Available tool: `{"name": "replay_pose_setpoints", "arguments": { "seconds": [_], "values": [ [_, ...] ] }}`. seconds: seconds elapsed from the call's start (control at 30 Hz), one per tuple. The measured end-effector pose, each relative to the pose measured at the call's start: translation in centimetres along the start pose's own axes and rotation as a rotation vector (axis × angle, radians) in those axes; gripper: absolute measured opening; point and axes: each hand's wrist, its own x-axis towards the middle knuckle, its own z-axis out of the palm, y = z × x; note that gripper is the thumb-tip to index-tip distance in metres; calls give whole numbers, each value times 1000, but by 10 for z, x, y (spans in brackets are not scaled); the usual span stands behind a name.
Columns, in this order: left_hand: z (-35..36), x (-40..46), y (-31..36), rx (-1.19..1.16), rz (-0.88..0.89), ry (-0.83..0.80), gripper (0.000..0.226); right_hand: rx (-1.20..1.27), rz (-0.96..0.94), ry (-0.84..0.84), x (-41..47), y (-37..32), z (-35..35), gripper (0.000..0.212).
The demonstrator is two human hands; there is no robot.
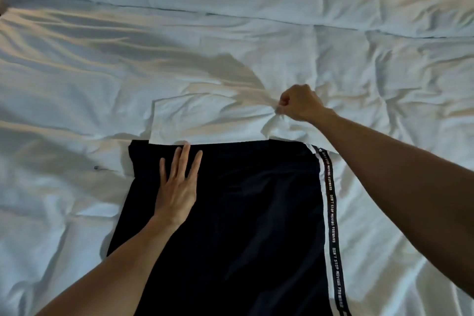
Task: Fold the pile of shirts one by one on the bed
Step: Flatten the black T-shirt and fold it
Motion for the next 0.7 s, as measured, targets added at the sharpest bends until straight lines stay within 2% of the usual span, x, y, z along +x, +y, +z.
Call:
{"name": "replay_pose_setpoints", "arguments": {
  "seconds": [0.07,0.13,0.17,0.23,0.27,0.3,0.4,0.53,0.6,0.7],
  "values": [
    [5,-1,0,48,11,43,94,225,96,245,12,4,-12,11],
    [7,-1,1,75,7,58,99,497,237,527,20,9,-11,24],
    [8,-1,1,77,0,58,98,549,210,574,17,10,-7,36],
    [7,-1,1,70,-9,36,95,460,-11,476,5,10,18,70],
    [4,0,1,64,-3,24,92,388,-119,393,-2,11,34,79],
    [1,1,-1,52,5,17,85,323,-184,301,-14,8,47,79],
    [-11,15,-12,-10,44,47,53,156,-302,87,-48,5,75,54],
    [-41,52,-39,-33,-20,34,52,-44,-350,27,-50,11,76,62],
    [-59,70,-50,-40,-47,-108,54,-84,-319,2,-45,7,71,60],
    [-90,95,-65,-24,-72,-372,61,-21,-245,-67,-34,3,60,47]
  ]
}}
